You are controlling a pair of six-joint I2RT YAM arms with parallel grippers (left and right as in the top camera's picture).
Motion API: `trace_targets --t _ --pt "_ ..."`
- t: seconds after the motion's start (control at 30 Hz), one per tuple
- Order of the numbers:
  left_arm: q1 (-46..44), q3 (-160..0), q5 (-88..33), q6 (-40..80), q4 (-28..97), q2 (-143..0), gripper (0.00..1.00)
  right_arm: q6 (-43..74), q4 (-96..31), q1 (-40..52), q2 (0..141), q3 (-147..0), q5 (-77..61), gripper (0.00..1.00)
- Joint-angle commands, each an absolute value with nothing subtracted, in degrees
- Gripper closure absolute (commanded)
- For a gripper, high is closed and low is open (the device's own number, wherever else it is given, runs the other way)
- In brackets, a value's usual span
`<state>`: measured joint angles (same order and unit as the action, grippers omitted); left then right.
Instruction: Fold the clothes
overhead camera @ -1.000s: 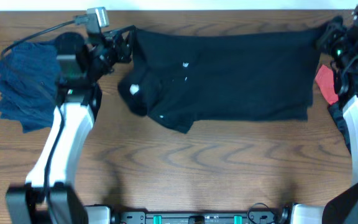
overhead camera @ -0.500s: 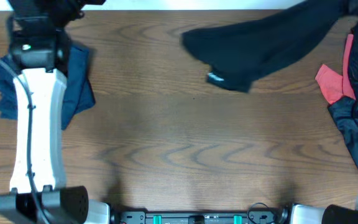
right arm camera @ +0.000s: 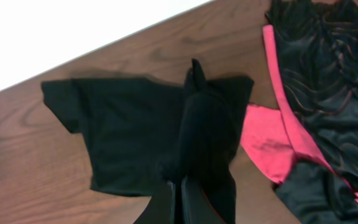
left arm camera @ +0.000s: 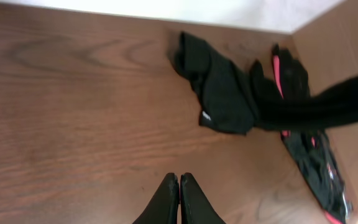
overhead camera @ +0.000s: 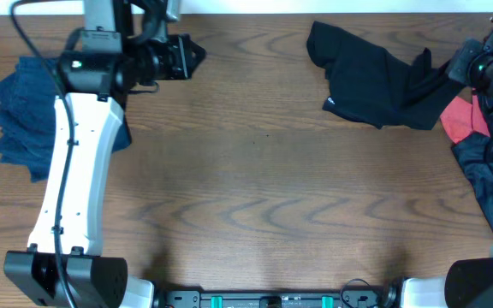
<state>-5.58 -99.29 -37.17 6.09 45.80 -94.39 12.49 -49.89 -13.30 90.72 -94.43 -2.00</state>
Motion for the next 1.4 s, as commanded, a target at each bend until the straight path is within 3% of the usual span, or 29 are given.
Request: trace_targets --t 0.0,0.13,0.17,0.23,0.3,0.53,0.8,1.07,1.33,1.37 --pt "-7.73 -97.01 -36.23 3.42 44.71 -94.32 0.94 10.81 -50.92 -13.80 90.21 -94.72 -0.32 0.99" --pt "-10.68 -92.92 -33.39 3.42 40.73 -94.32 0.93 10.81 -53.82 -13.80 89.86 -94.72 -1.58 0.99" --pt "-11.35 -91.94 -33.39 3.44 39.40 -94.35 0.76 10.81 -54.22 -13.80 89.71 -94.72 -2.28 0.99" --pt "-12.99 -89.58 -33.39 3.46 35.86 -94.37 0.54 10.70 -54.59 -13.80 89.54 -94.72 -3.46 0.99" --pt "-14.72 -87.00 -33.39 3.46 31.88 -94.43 0.43 10.52 -54.70 -13.80 89.23 -94.72 -6.07 0.99" --pt "-17.45 -84.38 -33.39 3.49 28.14 -96.84 0.41 6.13 -54.41 -13.04 85.49 -94.76 -21.50 0.99" --pt "-17.45 -84.38 -33.43 5.04 28.14 -99.53 0.41 7.31 -55.37 -11.05 75.31 -94.83 -22.98 0.99" --pt "-20.05 -84.38 -33.43 5.21 28.10 -102.35 0.41 7.68 -60.42 -10.85 64.84 -94.83 -14.79 0.99" --pt "-24.58 -84.38 -33.45 8.54 25.96 -107.92 0.40 7.64 -67.42 -10.85 64.53 -94.80 -5.10 0.99" --pt "-25.12 -84.38 -33.43 8.75 25.45 -108.73 0.36 7.64 -67.66 -10.85 64.79 -94.80 -5.10 0.99"
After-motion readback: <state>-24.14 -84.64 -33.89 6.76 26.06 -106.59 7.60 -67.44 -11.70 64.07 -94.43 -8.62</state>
